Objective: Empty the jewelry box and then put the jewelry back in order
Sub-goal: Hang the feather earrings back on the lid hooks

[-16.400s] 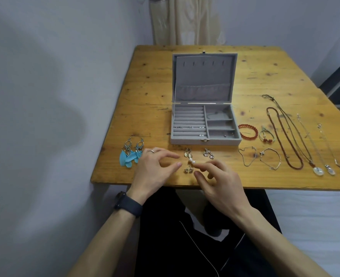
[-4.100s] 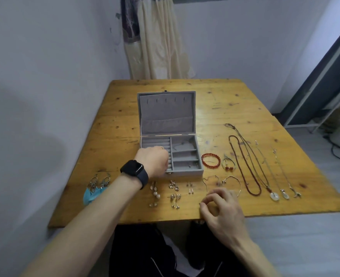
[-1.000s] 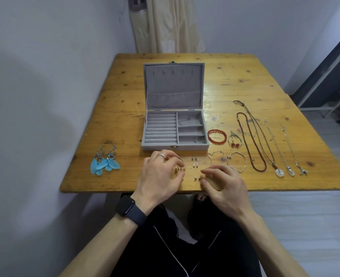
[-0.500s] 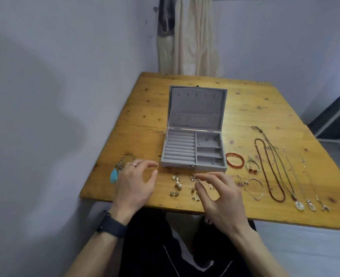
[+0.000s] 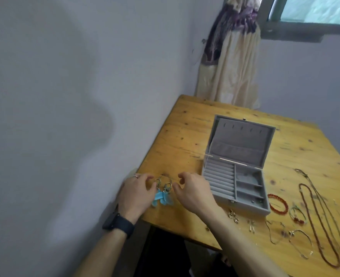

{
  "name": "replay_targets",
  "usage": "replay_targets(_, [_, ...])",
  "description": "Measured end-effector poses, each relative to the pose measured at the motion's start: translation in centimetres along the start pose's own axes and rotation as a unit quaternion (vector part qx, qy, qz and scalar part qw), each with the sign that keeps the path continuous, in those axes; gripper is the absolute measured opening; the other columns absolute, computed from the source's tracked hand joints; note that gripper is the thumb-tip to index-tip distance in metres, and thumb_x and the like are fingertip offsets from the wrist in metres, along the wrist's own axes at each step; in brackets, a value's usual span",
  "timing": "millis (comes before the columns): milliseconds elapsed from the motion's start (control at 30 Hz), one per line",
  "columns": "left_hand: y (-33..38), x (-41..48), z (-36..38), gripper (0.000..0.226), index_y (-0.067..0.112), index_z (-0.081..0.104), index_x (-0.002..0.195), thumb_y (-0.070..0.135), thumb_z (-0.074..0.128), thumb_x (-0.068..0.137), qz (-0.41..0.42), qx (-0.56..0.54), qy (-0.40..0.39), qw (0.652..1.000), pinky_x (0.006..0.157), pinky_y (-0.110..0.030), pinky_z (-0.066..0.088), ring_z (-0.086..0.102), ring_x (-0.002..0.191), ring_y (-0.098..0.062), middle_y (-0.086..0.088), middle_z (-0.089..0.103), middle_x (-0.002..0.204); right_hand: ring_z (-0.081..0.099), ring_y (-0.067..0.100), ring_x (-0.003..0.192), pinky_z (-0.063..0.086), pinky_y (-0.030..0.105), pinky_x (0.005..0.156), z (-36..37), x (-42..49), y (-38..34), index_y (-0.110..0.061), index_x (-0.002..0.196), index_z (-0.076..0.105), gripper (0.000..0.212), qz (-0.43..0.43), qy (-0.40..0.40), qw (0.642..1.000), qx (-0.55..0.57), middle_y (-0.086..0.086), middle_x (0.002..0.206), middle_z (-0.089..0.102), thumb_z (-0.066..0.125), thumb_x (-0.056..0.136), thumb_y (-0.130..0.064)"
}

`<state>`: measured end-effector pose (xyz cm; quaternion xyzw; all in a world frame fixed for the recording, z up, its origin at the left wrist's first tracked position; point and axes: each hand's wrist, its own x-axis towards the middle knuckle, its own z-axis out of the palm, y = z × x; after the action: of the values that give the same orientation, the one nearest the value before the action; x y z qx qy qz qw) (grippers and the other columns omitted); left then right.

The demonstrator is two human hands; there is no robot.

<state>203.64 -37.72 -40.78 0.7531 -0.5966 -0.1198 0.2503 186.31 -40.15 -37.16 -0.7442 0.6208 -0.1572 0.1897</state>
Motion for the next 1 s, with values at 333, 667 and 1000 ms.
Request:
replay_targets(333, [1.2, 2.4, 1.7, 0.043, 0.037, 0.065, 0.126, 0.06, 0.052, 0.091, -0.018, 0.08, -0.006, 0.997, 0.092, -0.038, 0.05, 0.052, 0.118, -0.02, 0.005, 0.062, 0.124, 0.062, 0.024, 0.085, 0.054, 0.034, 0.071, 4.8, 2.8, -1.4, -0.016, 0.092, 0.064, 0.024, 0.07, 0.038, 0.995, -0.061, 0.003, 0.097, 0.061, 0.052, 0.098, -0.036])
replay_targets(667, [1.1, 4.0, 2.9, 0.019, 0.038, 0.072, 0.095, 0.053, 0.062, 0.089, -0.011, 0.017, 0.012, 1.0, 0.08, -0.036, 0.054, 0.058, 0.093, -0.011, 0.013, 0.066, 0.098, 0.062, 0.01, 0.081, 0.057, 0.031, 0.075, 4.9, 3.0, 0.0, -0.025, 0.094, 0.072, 0.018, 0.056, 0.056, 0.996, 0.046, -0.008, 0.089, 0.067, 0.057, 0.095, -0.035])
replay_targets(1000, [5.8, 4.4, -1.2, 0.017, 0.028, 0.075, 0.098, 0.04, 0.072, 0.088, 0.037, -0.315, -0.114, 0.941, 0.076, -0.009, 0.05, 0.065, 0.092, 0.008, 0.016, 0.074, 0.095, 0.071, 0.014, 0.063, 0.05, 0.022, 0.052, -1.9, 1.1, 1.1, -0.023, 0.087, 0.071, 0.007, 0.054, 0.106, 0.902, 0.415, 0.0, 0.082, 0.073, 0.07, 0.092, -0.027])
